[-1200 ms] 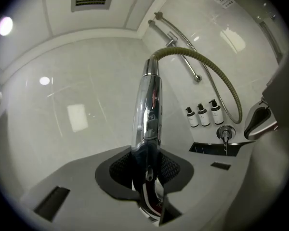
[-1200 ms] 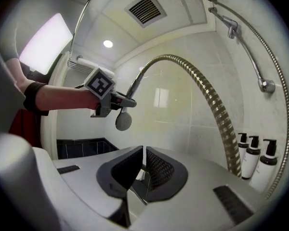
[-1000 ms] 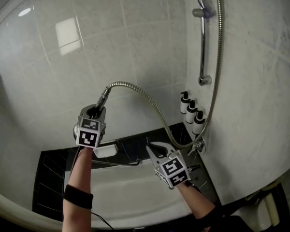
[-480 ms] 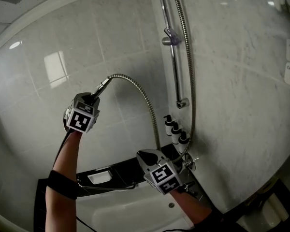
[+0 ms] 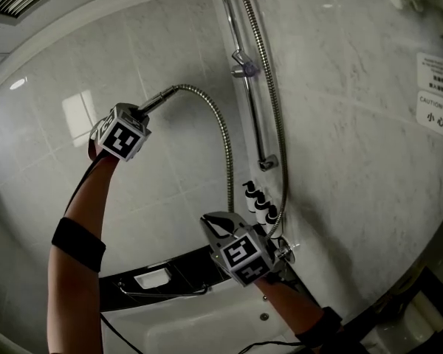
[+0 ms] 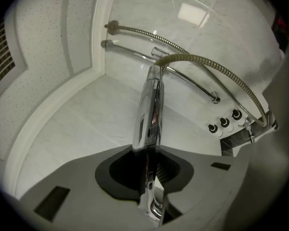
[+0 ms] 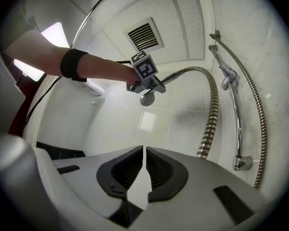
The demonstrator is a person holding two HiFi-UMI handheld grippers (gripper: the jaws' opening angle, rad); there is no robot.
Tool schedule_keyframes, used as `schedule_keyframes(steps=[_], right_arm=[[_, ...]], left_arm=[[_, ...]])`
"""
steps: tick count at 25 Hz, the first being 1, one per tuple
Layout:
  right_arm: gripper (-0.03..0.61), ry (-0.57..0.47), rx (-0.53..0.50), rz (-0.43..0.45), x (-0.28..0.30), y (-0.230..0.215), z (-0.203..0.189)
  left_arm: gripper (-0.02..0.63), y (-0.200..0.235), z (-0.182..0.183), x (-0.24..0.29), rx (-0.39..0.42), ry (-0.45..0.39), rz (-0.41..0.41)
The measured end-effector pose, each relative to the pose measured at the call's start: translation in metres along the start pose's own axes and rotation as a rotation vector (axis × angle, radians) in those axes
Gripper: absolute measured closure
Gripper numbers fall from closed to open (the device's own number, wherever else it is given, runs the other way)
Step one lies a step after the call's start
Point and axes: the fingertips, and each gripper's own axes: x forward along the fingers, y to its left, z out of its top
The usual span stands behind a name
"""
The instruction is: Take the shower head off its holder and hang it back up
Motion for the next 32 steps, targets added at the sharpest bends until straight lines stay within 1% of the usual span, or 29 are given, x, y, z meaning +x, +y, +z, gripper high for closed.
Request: schedule_keyframes(steps=[3,5,9,15,19,22,25,32], right_arm=[[0.534,-0.005,-0.004,-0.002,-0.001,-0.002,0.005],[0.535,-0.012,-0.019,-0.007,-0.001,-0.006,0.01],[0.535,-0.033,-0.026,-0.014,-0.004,-0.013,0.027],[0.534,-0.075,-0.043,-0.027,-0.014,-0.024,0.049],[0.535,-0.087,-0.043,-0.034,-0.022,-0.029,0.055],[0.535,-0.1,-0.045,-0.044,-0.028,-0.036,0.06],[0.537,-0.111,-0.041,-0.059,-0.033,-0.048,0.067],[0.548,-0.129,-0.003,-0.115,-0.038,-0.088,0.078]], left_arm=[[0.539,0.017,0.019,0.004,0.068,0.017,0.01],[0.539,0.023,0.029,0.01,0.115,0.032,0.001],[0.538,0.036,0.054,0.013,0.228,0.053,0.015],[0.538,0.054,0.097,0.018,0.329,0.074,0.04],[0.539,0.065,0.123,0.024,0.427,0.102,0.069],[0.54,0.072,0.137,0.031,0.495,0.13,0.091],[0.539,0.076,0.148,0.038,0.546,0.147,0.111],[0.54,0.078,0.166,0.045,0.668,0.17,0.155]])
